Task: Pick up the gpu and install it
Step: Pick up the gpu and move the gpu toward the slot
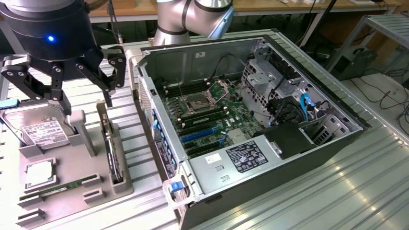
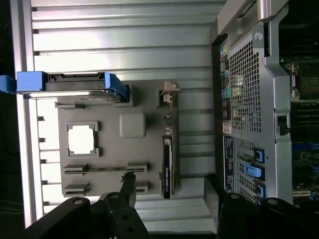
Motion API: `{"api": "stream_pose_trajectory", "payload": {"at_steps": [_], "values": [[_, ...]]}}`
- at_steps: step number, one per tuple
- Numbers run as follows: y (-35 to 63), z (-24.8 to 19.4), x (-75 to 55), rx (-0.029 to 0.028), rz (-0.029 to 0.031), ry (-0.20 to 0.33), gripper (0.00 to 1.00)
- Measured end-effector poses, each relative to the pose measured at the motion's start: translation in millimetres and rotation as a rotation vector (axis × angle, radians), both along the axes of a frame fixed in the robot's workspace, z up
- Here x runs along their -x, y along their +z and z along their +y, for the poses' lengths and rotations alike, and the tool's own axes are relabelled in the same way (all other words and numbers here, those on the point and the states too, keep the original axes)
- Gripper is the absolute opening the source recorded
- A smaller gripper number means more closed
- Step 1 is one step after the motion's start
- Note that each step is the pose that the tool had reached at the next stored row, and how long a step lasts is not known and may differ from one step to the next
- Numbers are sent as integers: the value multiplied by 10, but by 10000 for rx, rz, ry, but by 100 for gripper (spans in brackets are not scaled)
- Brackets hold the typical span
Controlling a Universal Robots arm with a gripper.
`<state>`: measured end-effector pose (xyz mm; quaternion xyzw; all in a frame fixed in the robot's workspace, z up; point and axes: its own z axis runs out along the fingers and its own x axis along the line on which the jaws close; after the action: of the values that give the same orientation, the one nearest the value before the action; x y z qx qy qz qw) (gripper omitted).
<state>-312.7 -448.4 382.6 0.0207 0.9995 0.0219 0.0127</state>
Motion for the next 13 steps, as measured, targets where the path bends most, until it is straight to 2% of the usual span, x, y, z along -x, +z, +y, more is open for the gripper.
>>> {"api": "stream_pose_trajectory", "payload": {"at_steps": [4,10,13], "values": [[-92,-2,-1,1,7,1,66],[-181,-1,-17,-13,142,-5,66],[-213,-2,-18,-13,153,-4,66]]}}
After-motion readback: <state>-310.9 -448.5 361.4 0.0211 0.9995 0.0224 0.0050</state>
